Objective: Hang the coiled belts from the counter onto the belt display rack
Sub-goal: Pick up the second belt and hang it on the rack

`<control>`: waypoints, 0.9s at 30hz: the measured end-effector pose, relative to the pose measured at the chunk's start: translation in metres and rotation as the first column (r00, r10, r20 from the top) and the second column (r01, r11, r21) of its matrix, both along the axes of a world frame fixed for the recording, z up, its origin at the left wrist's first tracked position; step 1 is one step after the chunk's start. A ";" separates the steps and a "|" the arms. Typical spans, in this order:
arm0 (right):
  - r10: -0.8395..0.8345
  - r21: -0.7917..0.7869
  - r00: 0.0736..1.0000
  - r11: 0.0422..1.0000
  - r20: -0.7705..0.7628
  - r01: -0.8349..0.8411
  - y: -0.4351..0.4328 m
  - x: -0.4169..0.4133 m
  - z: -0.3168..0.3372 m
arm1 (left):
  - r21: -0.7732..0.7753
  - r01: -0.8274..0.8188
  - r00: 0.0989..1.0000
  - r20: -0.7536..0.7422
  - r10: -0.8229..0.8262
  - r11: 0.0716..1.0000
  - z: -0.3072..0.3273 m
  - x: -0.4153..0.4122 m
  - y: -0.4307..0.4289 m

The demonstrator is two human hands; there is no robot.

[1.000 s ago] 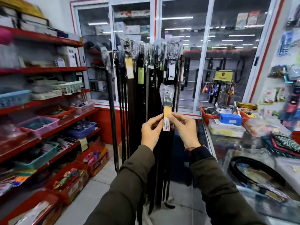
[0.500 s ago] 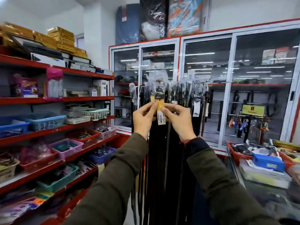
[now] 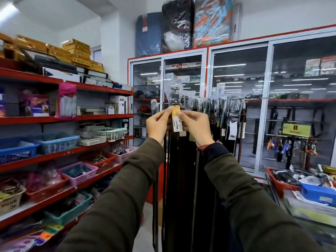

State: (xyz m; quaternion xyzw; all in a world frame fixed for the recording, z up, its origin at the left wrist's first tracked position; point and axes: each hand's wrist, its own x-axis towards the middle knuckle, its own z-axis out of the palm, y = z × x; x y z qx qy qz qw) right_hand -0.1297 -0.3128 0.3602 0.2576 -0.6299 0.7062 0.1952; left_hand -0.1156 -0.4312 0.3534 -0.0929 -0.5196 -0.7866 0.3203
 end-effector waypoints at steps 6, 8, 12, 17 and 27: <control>-0.035 -0.021 0.998 0.999 0.057 0.036 -0.002 -0.017 -0.008 | -0.032 0.050 0.995 0.086 -0.047 0.998 -0.002 -0.015 -0.001; -0.067 0.008 0.995 0.998 0.077 0.066 -0.001 -0.026 -0.015 | -0.062 0.049 0.994 0.100 -0.042 0.997 -0.007 -0.021 0.000; -0.155 0.069 0.987 0.986 0.043 0.152 -0.002 -0.038 -0.029 | -0.187 -0.152 0.985 0.051 0.164 0.970 -0.018 -0.036 0.003; -0.425 0.169 0.884 0.873 -0.196 0.458 0.015 -0.020 -0.062 | -0.375 -0.442 0.897 -0.184 0.402 0.815 -0.054 -0.022 0.029; -0.694 0.295 0.680 0.616 -0.235 0.731 0.125 0.002 -0.191 | -0.735 -0.448 0.887 -0.298 0.351 0.508 -0.185 -0.014 0.134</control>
